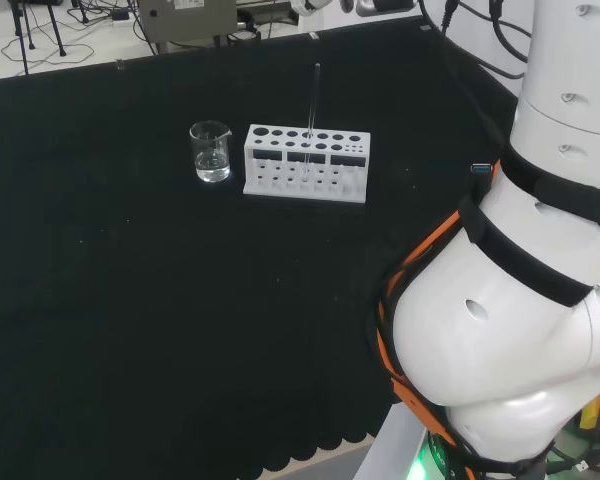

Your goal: Take the glass rod from the white test tube rack.

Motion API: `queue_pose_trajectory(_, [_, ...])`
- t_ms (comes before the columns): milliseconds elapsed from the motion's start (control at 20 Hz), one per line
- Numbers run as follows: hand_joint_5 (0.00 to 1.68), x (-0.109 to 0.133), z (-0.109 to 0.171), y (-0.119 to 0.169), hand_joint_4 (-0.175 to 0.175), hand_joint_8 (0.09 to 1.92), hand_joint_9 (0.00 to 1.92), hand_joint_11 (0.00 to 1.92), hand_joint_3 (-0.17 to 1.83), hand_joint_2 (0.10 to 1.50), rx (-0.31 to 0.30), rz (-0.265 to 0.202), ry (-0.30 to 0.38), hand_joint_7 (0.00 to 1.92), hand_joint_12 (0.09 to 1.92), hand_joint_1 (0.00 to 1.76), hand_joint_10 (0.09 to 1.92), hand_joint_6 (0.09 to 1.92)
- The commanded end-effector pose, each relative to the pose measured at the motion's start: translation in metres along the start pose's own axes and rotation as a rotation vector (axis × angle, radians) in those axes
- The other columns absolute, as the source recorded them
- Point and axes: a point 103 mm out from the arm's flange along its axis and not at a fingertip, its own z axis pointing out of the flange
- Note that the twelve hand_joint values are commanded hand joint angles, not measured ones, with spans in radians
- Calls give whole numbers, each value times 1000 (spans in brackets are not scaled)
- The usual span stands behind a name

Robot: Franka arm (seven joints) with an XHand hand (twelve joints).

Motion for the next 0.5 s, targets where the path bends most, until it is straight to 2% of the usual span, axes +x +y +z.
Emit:
queue_pose_trajectory(50, [475, 2, 15, 4, -175, 1024, 1072, 442, 419, 1033, 14, -6, 17, 819, 1393, 510, 994, 103])
queue_pose_trajectory(500, [524, -5, 57, 26, -175, 1033, 1124, 446, 409, 1030, 45, -9, 50, 852, 1387, 546, 1006, 142])
